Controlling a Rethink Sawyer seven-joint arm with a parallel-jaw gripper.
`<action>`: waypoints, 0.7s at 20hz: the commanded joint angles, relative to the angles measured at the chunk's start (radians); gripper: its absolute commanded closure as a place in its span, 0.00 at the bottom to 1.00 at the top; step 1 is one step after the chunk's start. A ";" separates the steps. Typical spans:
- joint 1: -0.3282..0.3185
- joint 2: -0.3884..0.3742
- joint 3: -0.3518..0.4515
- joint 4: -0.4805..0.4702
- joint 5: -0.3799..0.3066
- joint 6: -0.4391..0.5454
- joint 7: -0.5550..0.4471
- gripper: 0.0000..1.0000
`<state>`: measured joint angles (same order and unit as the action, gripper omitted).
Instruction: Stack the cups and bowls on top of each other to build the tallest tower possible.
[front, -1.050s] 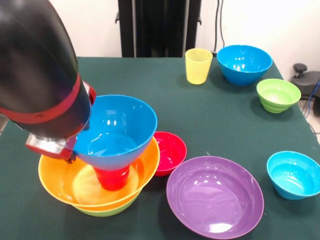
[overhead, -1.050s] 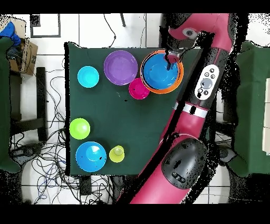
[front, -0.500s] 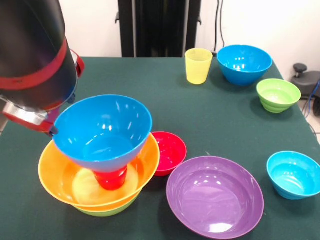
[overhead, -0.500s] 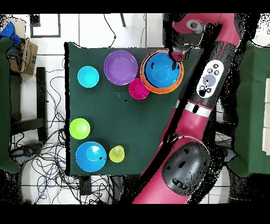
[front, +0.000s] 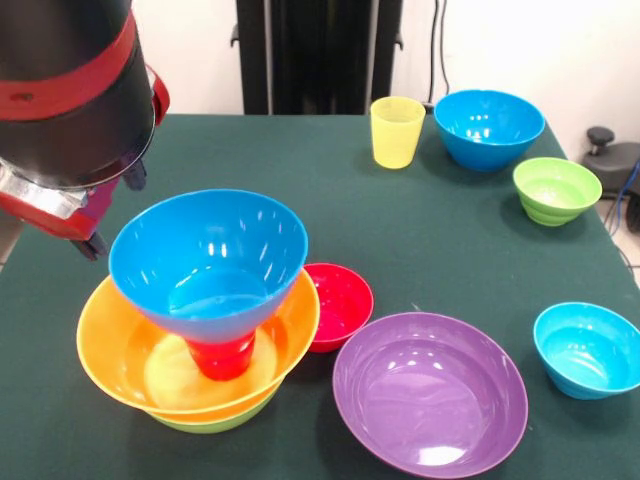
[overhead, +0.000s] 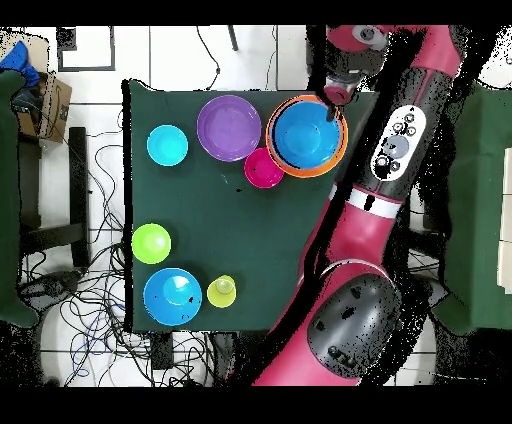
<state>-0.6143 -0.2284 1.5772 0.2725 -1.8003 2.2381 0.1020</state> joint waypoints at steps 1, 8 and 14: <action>0.029 -0.023 0.051 -0.026 -0.142 0.027 -0.119 0.00; 0.014 -0.056 -0.023 0.043 0.033 0.078 0.047 0.00; -0.025 -0.152 -0.200 0.195 0.358 0.054 0.386 0.00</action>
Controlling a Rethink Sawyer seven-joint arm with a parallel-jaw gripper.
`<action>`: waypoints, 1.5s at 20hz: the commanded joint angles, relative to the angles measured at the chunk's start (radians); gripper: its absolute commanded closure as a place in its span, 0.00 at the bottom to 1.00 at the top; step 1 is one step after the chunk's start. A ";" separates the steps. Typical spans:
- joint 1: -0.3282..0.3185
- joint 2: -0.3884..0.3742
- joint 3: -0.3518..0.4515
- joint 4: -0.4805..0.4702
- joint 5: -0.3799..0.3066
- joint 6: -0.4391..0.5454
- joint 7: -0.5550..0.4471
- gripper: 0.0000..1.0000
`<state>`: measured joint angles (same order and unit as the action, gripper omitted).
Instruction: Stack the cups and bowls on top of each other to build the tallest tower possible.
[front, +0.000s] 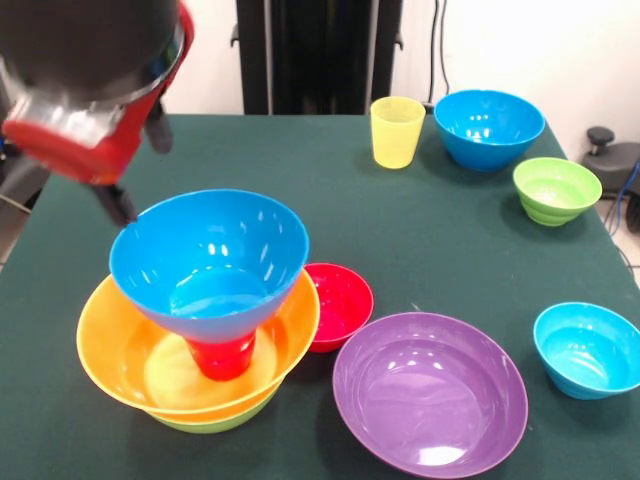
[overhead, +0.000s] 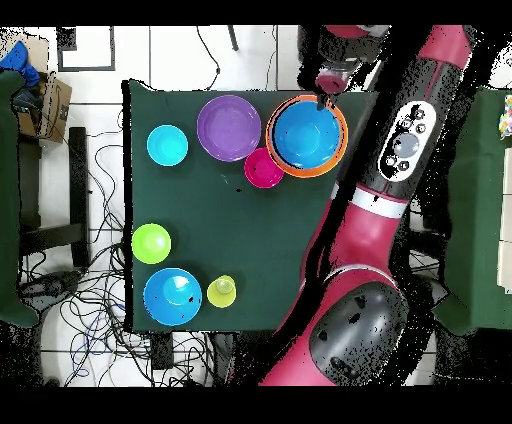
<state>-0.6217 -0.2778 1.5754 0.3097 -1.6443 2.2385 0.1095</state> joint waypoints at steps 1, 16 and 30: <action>-0.025 -0.121 -0.221 0.180 0.261 0.035 0.436 0.00; -0.195 -0.398 -0.466 0.712 0.793 -0.421 1.149 0.00; -0.169 -0.496 -0.574 1.080 0.940 -0.800 1.566 0.00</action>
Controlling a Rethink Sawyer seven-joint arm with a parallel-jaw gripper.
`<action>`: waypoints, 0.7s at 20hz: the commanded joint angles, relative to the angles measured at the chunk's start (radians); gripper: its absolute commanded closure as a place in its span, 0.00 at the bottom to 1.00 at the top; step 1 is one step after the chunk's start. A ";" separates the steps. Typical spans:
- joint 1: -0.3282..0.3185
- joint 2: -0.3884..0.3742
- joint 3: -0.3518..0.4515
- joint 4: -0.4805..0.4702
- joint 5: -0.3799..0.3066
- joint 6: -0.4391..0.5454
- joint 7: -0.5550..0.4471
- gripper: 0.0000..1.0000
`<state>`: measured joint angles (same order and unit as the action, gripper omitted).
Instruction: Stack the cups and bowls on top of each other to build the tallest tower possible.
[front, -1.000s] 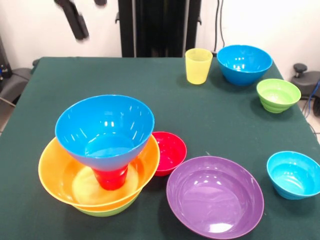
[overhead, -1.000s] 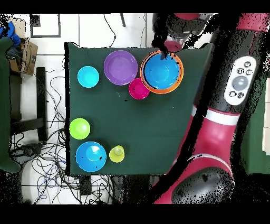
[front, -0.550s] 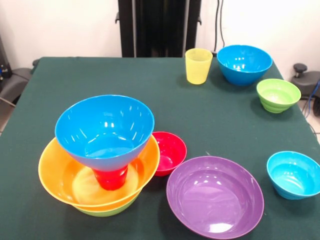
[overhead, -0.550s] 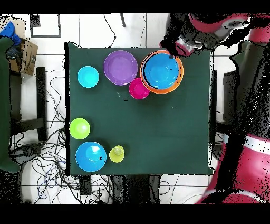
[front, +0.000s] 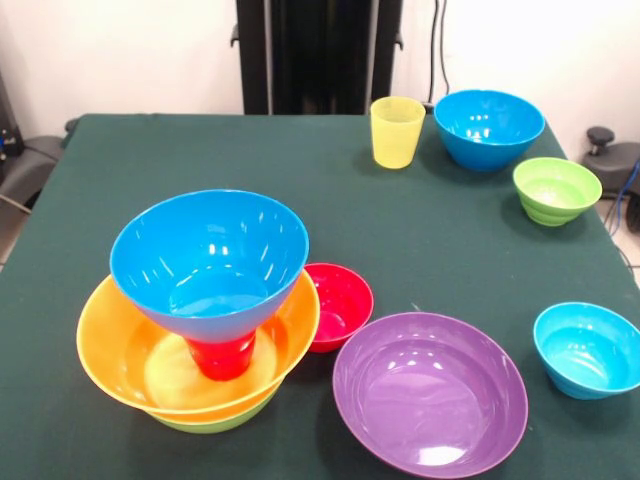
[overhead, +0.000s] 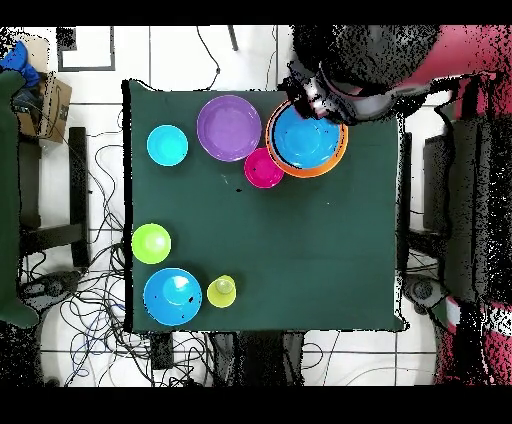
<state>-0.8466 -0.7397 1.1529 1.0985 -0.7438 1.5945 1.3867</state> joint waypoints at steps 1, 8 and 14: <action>0.065 -0.032 -0.163 0.315 0.035 -0.182 0.317 0.00; 0.116 -0.047 -0.226 0.398 0.051 -0.271 0.407 0.00; 0.157 -0.045 -0.277 0.419 0.063 -0.329 0.458 0.00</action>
<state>-0.7387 -0.7907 1.0156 1.3873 -0.6782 1.3414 1.6646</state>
